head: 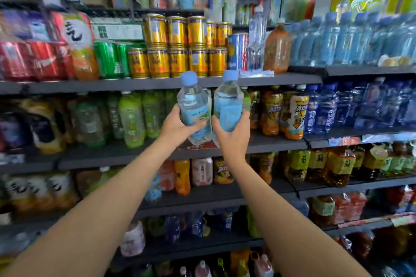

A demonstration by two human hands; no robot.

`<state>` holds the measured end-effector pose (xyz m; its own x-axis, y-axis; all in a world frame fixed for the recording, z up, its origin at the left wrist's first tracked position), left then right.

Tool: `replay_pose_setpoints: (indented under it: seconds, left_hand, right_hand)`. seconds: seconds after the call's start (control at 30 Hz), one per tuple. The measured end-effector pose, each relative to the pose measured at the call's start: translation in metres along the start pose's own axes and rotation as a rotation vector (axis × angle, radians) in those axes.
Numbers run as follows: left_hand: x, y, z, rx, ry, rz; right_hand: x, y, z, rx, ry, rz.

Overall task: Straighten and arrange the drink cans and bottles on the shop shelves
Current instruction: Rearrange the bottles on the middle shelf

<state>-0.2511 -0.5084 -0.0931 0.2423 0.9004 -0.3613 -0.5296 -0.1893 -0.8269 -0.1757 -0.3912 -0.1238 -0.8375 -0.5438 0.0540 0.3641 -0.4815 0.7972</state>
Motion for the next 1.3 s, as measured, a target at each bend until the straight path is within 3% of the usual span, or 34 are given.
replay_pose_setpoints:
  seconds: [0.3, 0.7, 0.9, 1.13, 1.3]
  left_hand:
    - [-0.015, -0.033, 0.034, 0.094, -0.035, -0.103]
    - [-0.034, -0.035, 0.072, 0.121, -0.282, -0.086]
    - [-0.026, -0.063, 0.083, 0.197, -0.392, -0.059]
    - [0.022, -0.029, 0.055, 0.239, -0.171, 0.031]
    - [0.082, -0.009, 0.054, 0.157, 0.008, 0.125]
  right_hand:
    - [0.013, 0.017, 0.057, -0.053, 0.087, 0.034]
    - [0.056, 0.031, 0.097, -0.169, 0.152, -0.025]
    - [0.035, 0.031, 0.118, -0.111, -0.016, -0.191]
    - [-0.017, -0.036, 0.084, 0.08, -0.099, -0.114]
    - [-0.061, -0.032, 0.111, -0.025, -0.267, -0.081]
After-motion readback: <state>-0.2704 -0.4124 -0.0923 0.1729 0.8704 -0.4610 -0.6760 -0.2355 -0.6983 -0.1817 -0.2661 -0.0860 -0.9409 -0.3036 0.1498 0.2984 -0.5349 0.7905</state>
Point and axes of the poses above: each hand's wrist, its own z-axis towards the middle knuckle, its own x-axis out of the palm, y = z × x, the point moved 1 cm from there along z, towards the middle knuckle, and after that the axes turned 5 degrees about z, right-handed, at the moved point
